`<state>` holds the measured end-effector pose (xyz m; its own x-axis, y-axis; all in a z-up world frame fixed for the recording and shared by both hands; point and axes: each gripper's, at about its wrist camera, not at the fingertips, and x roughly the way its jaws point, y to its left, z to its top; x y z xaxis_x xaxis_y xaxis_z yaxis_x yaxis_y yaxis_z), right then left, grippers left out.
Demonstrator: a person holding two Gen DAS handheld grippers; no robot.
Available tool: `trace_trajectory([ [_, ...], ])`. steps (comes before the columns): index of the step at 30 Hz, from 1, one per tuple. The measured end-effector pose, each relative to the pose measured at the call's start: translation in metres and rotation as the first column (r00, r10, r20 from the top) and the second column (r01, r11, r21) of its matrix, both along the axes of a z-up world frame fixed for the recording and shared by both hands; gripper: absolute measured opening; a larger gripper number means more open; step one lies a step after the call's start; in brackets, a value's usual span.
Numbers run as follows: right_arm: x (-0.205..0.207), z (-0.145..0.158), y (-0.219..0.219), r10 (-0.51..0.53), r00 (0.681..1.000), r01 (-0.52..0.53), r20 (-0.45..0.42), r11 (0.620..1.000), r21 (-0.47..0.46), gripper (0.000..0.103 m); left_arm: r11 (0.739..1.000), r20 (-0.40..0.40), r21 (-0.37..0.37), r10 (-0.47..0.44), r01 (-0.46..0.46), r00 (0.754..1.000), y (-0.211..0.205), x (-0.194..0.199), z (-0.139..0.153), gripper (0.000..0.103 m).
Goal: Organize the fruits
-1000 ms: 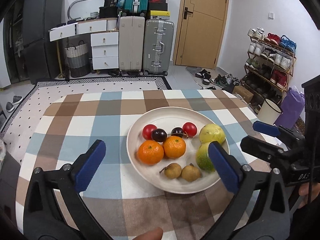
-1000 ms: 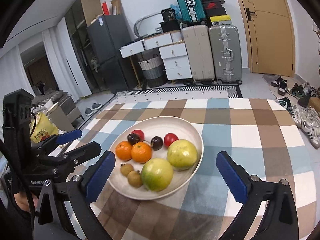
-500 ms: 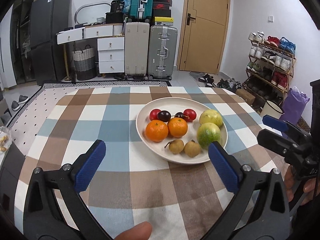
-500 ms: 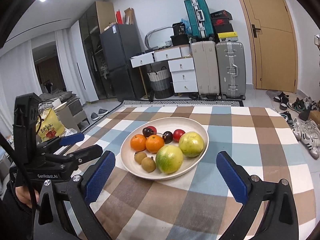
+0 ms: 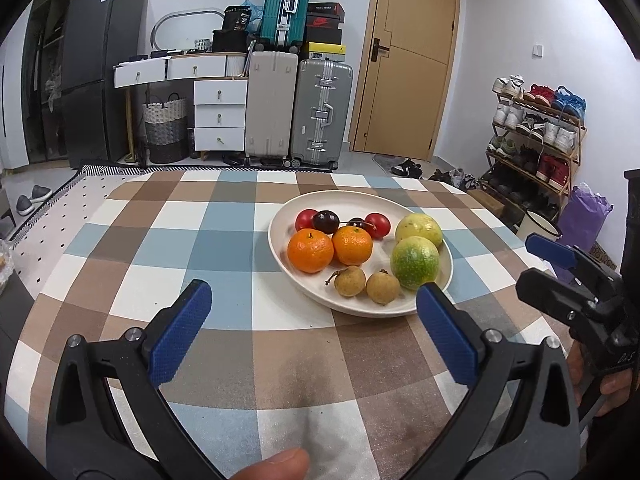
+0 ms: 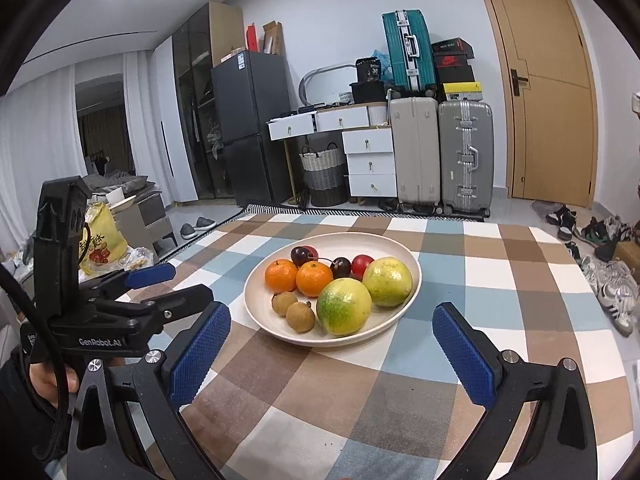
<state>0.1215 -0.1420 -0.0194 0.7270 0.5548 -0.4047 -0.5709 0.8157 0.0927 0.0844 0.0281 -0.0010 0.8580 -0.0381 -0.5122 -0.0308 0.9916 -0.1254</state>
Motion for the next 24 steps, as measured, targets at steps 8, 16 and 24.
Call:
trace_trajectory([
  [8, -0.0064, 0.0012, -0.0007, 0.007, 1.000, -0.007, 0.029, 1.000, 0.008, 0.103, 1.000, 0.016, -0.022, 0.004, -0.004, 1.000, 0.0037, -0.0010, -0.0030, 0.102],
  [16, -0.0081, 0.0038, -0.0044, -0.001, 0.999, 0.000, 0.040, 1.000, 0.019, 0.103, 0.999, 0.026, -0.041, 0.012, -0.011, 1.000, 0.0093, -0.0019, -0.0029, 0.102],
  [24, -0.0069, 0.0036, -0.0043, -0.004, 0.999, 0.003, 0.037, 1.000, 0.028, 0.103, 1.000, 0.035, -0.027, 0.002, -0.001, 0.999, 0.0072, -0.0036, 0.0003, 0.102],
])
